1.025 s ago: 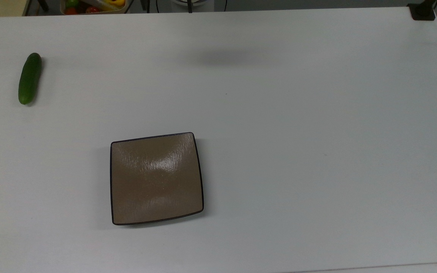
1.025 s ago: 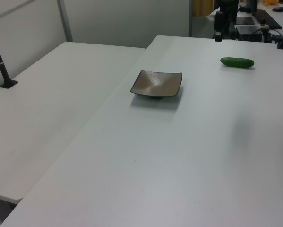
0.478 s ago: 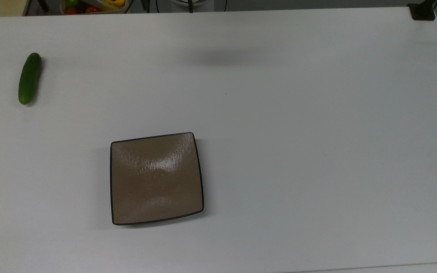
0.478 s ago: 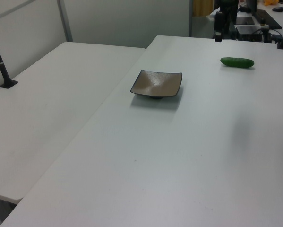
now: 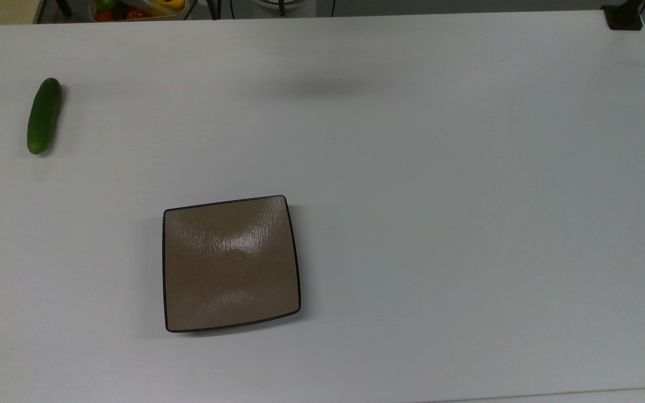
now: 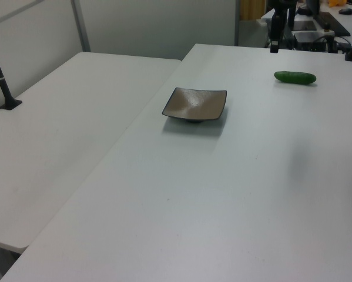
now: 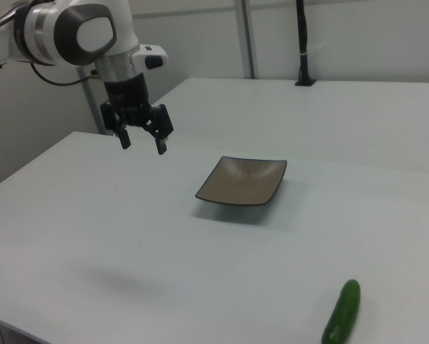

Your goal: Cucumber placed on a ceramic plate

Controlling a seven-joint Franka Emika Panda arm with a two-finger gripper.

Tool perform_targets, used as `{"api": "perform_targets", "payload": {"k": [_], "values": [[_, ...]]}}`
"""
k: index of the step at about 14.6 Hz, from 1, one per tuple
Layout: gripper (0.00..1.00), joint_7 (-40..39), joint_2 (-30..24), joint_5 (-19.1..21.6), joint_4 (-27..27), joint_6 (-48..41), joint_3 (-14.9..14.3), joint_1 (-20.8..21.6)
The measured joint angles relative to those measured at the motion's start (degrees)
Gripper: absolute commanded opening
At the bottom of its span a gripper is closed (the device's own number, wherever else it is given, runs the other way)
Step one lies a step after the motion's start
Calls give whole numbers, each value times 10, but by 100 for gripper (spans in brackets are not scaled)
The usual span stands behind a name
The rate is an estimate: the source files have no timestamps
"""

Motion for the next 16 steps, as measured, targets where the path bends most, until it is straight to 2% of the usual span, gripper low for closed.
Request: {"api": "perform_targets", "payload": {"k": [6,10,13,16], "values": [[100,-15,4,0,-11,0,-3,-9],[100,-49,23,-8,-13,49,-6,-54],[100,-54,34,-42,-13,93,-10,-83],[100,-82,50,-59,-13,124,-42,-93]]}}
